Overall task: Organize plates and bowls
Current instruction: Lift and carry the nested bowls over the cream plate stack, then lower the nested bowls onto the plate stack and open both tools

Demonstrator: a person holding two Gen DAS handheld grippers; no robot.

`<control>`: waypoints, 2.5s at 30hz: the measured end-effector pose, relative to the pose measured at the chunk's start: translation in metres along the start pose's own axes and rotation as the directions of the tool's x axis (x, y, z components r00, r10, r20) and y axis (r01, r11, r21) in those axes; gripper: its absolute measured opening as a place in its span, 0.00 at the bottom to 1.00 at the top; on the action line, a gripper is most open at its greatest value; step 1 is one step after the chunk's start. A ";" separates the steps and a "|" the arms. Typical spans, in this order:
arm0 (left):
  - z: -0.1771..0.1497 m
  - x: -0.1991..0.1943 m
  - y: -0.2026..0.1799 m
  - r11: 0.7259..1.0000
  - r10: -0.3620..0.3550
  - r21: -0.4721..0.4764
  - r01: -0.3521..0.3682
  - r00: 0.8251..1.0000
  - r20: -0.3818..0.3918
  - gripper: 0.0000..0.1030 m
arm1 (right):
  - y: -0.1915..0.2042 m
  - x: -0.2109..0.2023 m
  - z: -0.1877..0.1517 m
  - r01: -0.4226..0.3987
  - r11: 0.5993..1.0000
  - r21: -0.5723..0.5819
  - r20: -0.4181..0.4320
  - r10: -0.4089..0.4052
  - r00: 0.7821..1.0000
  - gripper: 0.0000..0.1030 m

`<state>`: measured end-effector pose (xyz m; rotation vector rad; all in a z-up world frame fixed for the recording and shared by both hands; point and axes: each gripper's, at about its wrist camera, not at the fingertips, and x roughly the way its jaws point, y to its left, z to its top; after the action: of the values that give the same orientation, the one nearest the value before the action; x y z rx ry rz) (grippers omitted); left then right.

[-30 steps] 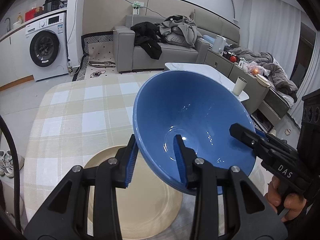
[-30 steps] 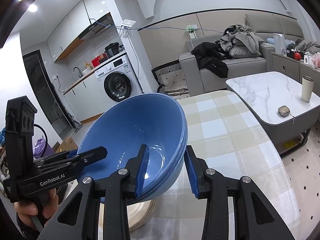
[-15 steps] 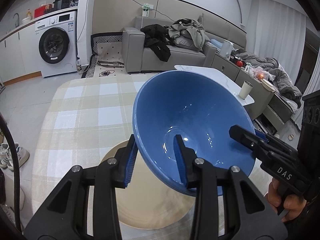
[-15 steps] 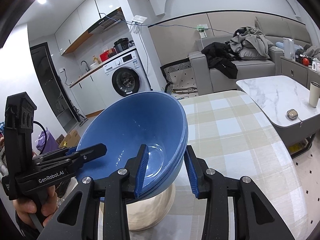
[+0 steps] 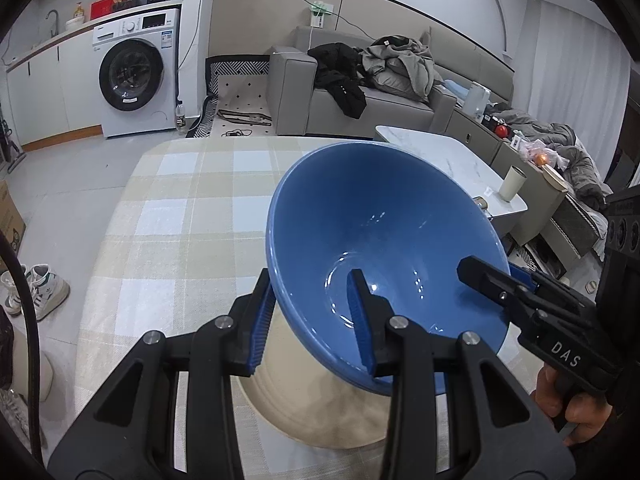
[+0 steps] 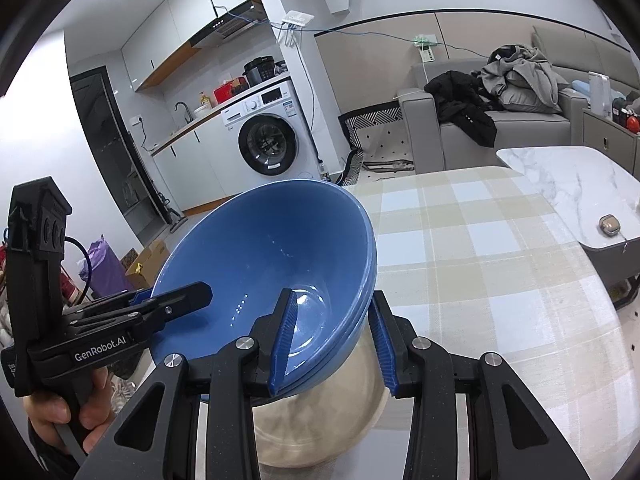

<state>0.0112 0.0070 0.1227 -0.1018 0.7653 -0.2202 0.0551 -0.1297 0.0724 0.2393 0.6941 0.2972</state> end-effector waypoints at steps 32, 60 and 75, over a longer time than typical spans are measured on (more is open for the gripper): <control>-0.019 0.072 0.041 0.999 0.028 -0.028 -0.030 0.997 -0.076 0.32 | 0.005 0.044 -0.014 0.013 1.000 -0.026 -0.074 -0.015 0.997 0.36; -0.019 0.089 0.037 0.999 0.052 -0.004 -0.052 0.995 -0.083 0.35 | 0.004 0.046 -0.012 0.008 1.000 -0.020 -0.071 -0.010 0.997 0.41; -0.024 0.018 0.044 0.998 0.040 0.038 -0.045 0.992 0.116 0.86 | 0.008 0.020 -0.015 -0.031 0.991 -0.133 0.002 0.031 1.000 0.98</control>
<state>0.0144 0.0449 0.0859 -0.0591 0.6471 -0.1874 0.0585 -0.1134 0.0522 0.1241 0.6638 0.3710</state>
